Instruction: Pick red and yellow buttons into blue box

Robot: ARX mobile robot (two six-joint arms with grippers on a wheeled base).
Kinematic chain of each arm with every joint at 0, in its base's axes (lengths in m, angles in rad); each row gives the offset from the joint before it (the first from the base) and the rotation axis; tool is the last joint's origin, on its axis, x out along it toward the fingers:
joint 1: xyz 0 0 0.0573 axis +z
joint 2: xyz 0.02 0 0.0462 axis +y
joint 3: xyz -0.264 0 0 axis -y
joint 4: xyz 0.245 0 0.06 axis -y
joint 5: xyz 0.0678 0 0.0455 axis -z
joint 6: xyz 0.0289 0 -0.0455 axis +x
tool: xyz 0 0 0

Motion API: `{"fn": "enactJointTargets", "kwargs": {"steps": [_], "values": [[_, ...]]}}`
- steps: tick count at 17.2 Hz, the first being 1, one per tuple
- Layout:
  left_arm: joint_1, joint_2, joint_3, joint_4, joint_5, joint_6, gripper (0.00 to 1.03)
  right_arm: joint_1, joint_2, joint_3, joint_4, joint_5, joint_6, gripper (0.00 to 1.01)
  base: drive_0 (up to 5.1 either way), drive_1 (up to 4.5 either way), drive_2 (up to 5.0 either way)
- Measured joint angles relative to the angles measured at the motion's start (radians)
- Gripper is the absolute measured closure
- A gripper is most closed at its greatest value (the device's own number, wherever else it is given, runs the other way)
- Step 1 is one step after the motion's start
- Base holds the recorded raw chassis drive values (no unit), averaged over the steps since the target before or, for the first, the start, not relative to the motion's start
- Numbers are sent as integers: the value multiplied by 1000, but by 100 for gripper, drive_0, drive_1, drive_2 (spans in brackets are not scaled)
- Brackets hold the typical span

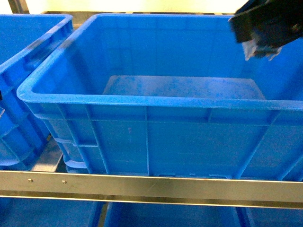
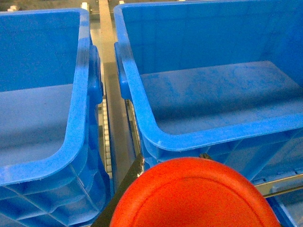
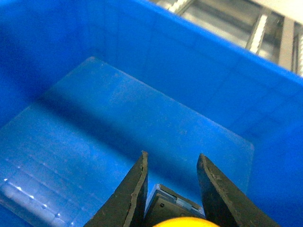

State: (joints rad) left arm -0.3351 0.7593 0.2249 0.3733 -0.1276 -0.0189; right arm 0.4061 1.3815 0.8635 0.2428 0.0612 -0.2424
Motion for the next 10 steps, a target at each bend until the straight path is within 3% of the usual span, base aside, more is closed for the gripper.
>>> {"fn": "enactJointTargets", "kwargs": {"steps": [3,5,7,10], "values": [[0,0,0,0,0,0,78,0,198,121,-38,12,9,72,0,0,0],[0,0,0,0,0,0,78,-2,290,203,-133,10,16,72,0,0,0],[0,0,0,0,0,0,78,-14,327,214,-151,9,13,71,0,0,0],[0,0,0,0,0,0,78,-28,325,220,-149,8,14,38,0,0,0]]}}
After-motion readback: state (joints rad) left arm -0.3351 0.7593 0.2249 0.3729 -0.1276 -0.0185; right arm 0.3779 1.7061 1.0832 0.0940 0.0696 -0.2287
